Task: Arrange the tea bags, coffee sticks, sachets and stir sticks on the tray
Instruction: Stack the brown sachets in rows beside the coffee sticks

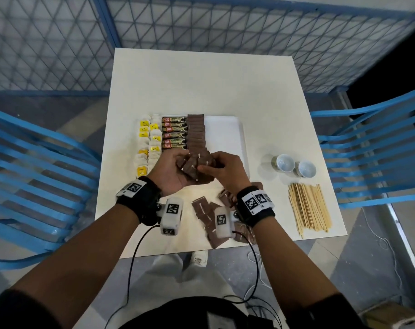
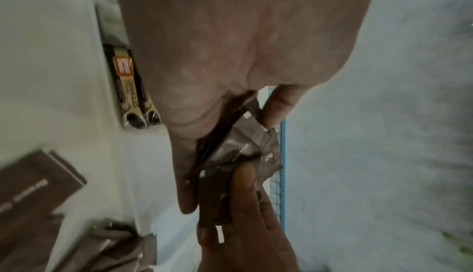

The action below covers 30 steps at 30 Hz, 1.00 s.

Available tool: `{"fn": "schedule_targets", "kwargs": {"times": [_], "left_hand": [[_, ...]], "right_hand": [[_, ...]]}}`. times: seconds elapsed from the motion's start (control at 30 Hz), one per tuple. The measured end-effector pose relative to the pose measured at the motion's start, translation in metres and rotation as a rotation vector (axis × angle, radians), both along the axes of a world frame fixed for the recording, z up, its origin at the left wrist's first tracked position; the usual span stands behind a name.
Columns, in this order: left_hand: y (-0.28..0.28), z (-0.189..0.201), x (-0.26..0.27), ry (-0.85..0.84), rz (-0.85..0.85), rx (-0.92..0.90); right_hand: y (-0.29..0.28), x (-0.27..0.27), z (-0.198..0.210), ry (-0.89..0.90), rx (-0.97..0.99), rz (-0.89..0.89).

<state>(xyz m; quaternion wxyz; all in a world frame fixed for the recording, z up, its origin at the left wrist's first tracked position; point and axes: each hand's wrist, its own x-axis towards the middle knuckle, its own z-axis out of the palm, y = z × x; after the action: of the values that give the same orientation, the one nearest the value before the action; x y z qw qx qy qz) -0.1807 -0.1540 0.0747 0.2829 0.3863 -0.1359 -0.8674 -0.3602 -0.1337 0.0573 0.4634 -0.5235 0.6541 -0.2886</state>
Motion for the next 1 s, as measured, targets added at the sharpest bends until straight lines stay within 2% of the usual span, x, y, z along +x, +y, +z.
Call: {"fn": "schedule_targets", "kwargs": {"times": [0.03, 0.13, 0.23, 0.4, 0.5, 0.77, 1.0], "left_hand": [[-0.001, 0.001, 0.006, 0.007, -0.036, -0.019], [-0.004, 0.001, 0.016, -0.144, -0.124, -0.124], [-0.009, -0.004, 0.024, -0.274, -0.071, -0.138], [-0.021, -0.004, 0.040, -0.281, 0.044, -0.151], [-0.027, -0.005, 0.050, -0.297, 0.053, -0.178], [-0.035, -0.002, 0.048, -0.467, -0.004, -0.261], [-0.035, -0.007, 0.023, -0.483, 0.149, -0.149]], "right_hand": [[-0.002, 0.005, 0.000, 0.017, -0.007, 0.015], [-0.005, 0.020, 0.002, 0.118, -0.066, 0.044], [-0.010, 0.033, 0.000, 0.137, -0.128, 0.002], [-0.023, 0.047, 0.003, 0.050, -0.028, -0.077], [-0.029, 0.051, 0.003, -0.042, -0.011, -0.094], [-0.040, 0.048, -0.001, 0.027, -0.085, 0.001], [-0.049, 0.032, -0.005, -0.008, -0.031, 0.001]]}}
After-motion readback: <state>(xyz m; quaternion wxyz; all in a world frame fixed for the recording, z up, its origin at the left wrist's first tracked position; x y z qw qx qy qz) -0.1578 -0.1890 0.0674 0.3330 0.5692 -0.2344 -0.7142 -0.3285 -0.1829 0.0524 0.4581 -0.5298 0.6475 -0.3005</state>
